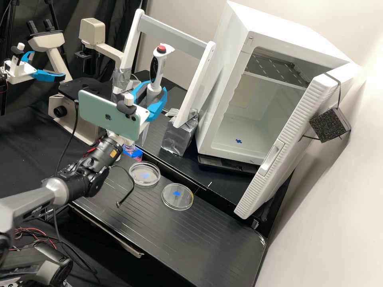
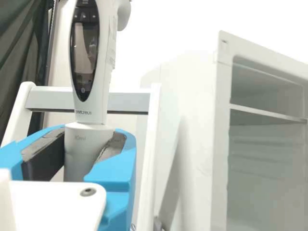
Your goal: Use the pipette
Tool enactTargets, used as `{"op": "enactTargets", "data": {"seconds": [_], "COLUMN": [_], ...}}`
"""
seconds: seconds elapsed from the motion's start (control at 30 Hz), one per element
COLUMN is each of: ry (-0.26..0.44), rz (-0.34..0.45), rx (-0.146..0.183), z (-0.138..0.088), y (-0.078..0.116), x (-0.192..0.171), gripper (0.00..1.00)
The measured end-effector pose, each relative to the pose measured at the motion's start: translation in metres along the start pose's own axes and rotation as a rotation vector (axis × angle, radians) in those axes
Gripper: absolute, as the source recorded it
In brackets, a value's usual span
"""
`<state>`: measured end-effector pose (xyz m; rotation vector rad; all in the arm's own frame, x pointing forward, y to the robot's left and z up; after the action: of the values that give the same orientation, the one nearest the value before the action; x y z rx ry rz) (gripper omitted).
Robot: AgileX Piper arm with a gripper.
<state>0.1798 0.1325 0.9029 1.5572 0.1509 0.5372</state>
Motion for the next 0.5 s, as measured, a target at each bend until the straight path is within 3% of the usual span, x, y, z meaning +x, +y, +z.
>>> {"op": "enactTargets", "data": {"seconds": [0.17, 0.33, 0.5], "ry": [-0.010, -0.035, -0.088], "rz": [-0.052, -0.082, -0.013], "rx": [0.027, -0.012, -0.031], "z": [0.009, 0.017, 0.025], "y": [0.000, 0.004, 0.022], "x": [-0.006, -0.012, -0.023], "gripper": [0.00, 0.00, 0.00]}}
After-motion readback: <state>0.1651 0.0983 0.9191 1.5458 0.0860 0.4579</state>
